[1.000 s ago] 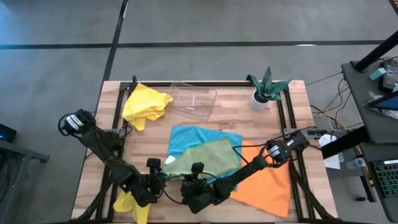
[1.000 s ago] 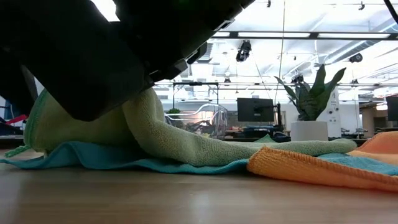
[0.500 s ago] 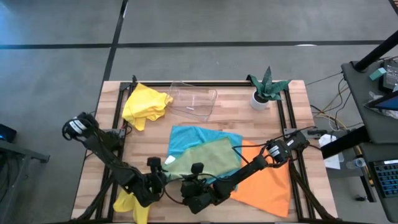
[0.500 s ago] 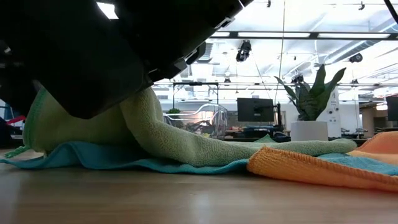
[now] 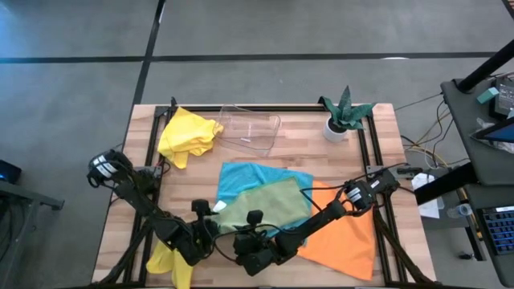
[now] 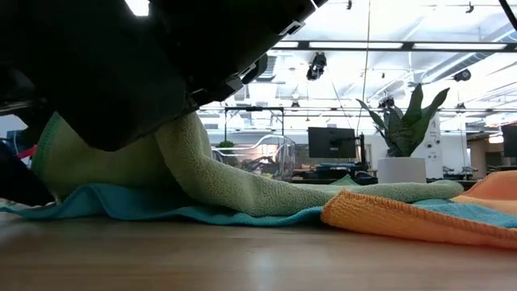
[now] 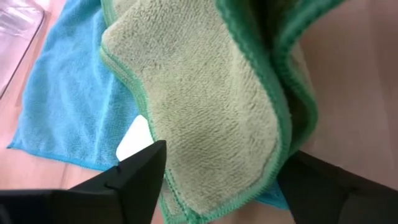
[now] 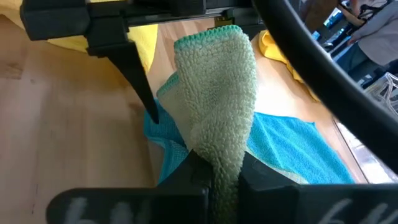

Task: Fold microfiber towels
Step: Fold the green towel

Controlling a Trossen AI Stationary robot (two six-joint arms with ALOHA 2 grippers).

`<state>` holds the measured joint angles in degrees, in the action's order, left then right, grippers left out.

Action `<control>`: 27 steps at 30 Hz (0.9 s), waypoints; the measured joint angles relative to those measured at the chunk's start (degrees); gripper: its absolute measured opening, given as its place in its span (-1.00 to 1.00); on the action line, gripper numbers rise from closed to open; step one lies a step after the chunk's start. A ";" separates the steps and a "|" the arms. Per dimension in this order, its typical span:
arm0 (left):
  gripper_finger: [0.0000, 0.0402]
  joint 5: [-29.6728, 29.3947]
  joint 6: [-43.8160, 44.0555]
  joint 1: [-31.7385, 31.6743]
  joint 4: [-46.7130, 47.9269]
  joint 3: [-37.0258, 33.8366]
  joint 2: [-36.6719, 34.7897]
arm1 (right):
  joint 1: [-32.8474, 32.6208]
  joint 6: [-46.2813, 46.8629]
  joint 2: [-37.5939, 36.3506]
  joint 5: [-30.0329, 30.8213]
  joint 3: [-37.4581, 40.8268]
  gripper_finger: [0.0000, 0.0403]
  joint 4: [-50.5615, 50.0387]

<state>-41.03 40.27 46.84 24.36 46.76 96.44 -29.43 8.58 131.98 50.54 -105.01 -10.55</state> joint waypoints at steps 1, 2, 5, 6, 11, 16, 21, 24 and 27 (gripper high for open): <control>0.29 -0.01 0.00 0.01 0.01 -0.02 -0.01 | 0.00 0.00 0.00 0.00 0.00 -0.96 -0.02; 0.23 -0.01 0.00 0.01 0.00 -0.02 -0.04 | 0.00 0.02 0.00 0.00 0.00 -0.96 -0.02; 0.04 -0.01 0.00 0.01 0.00 -0.02 -0.15 | 0.00 0.01 0.00 0.00 0.00 -0.96 0.01; -0.03 -0.01 0.02 0.01 0.00 0.00 -0.15 | 0.00 0.00 0.00 0.00 -0.02 -0.96 0.01; -0.44 -0.02 0.01 0.01 0.01 -0.03 -0.16 | 0.00 0.00 -0.15 -0.02 -0.04 -0.96 -0.02; -0.94 -1.33 -0.09 -0.01 0.11 -0.09 -0.20 | -0.04 -0.07 -0.42 -0.03 -0.04 -0.96 -0.29; -0.99 -1.47 -0.07 -0.35 0.20 0.07 -0.29 | -0.04 0.04 -0.42 -0.04 -0.04 -0.94 -2.08; -0.99 -1.47 -0.08 -0.41 0.20 0.06 -0.68 | -0.04 0.28 -0.42 -0.04 -0.07 -0.85 -2.56; -1.00 -1.45 -0.09 -0.59 0.31 0.00 -1.53 | -0.21 -0.86 -0.70 -0.04 -0.07 -0.69 -2.90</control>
<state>-42.47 40.18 46.25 24.67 46.76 94.92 -29.64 7.72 131.29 50.51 -105.08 -13.44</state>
